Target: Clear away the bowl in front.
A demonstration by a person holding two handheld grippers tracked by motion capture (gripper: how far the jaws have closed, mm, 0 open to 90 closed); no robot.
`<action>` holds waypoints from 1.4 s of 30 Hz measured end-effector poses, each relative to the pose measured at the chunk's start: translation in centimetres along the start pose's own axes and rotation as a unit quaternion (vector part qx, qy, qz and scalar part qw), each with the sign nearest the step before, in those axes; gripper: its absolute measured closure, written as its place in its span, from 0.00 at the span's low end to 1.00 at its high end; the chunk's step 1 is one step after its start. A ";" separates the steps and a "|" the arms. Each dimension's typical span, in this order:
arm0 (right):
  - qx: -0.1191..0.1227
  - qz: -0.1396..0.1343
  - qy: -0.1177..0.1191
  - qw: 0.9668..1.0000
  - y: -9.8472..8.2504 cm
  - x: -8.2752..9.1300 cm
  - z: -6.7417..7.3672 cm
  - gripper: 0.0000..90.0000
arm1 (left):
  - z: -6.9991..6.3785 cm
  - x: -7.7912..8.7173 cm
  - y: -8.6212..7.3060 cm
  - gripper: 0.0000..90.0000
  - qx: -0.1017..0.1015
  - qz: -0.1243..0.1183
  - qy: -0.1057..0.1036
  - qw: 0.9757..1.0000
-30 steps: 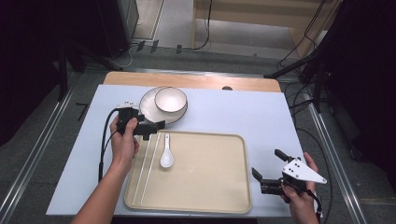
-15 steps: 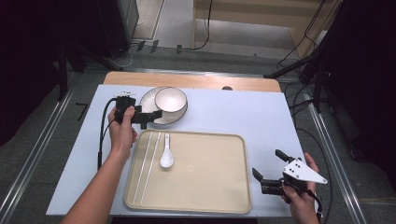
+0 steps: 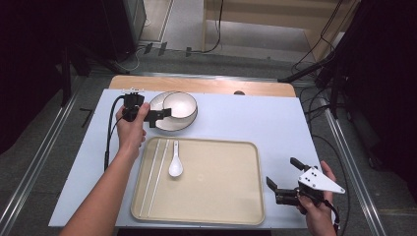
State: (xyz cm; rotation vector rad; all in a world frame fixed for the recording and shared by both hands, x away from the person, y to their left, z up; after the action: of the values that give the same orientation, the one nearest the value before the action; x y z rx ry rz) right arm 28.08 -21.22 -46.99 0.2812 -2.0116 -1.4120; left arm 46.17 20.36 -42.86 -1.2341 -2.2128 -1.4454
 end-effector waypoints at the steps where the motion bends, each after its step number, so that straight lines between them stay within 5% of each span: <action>1: -0.001 0.000 0.000 1.000 0.0 0.0 0.0 0.00 | 0.0 -0.1 0.1 0.00 -0.002 0.003 0.000 1.000; 15: -0.001 0.001 0.000 1.000 -0.1 -0.1 0.0 0.00 | 0.5 -2.1 1.0 0.17 0.001 0.021 0.039 0.999; 26: -0.004 0.000 0.000 1.000 -0.1 -0.1 -0.1 0.00 | 2.0 -4.0 1.5 0.31 0.027 0.043 0.082 0.995; 42: -0.006 0.000 0.000 1.000 -0.2 -0.1 -0.3 0.00 | 3.6 -5.9 1.0 0.47 0.069 0.053 0.095 0.992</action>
State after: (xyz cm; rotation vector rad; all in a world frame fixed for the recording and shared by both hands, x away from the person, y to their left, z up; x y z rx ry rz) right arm 28.26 -21.46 -47.11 0.2755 -2.0036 -1.4233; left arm 51.50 20.41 -47.40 -1.1030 -2.0507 -1.2892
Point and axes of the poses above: each handheld gripper's, and its own axes: x roughly backward along the jaws, y roughly out of its top, z roughly to its left, the point moved 7 cm from there along -x, roughly forward along the jaws, and after that the axes turned 11 degrees about x, right-handed, at the moved point
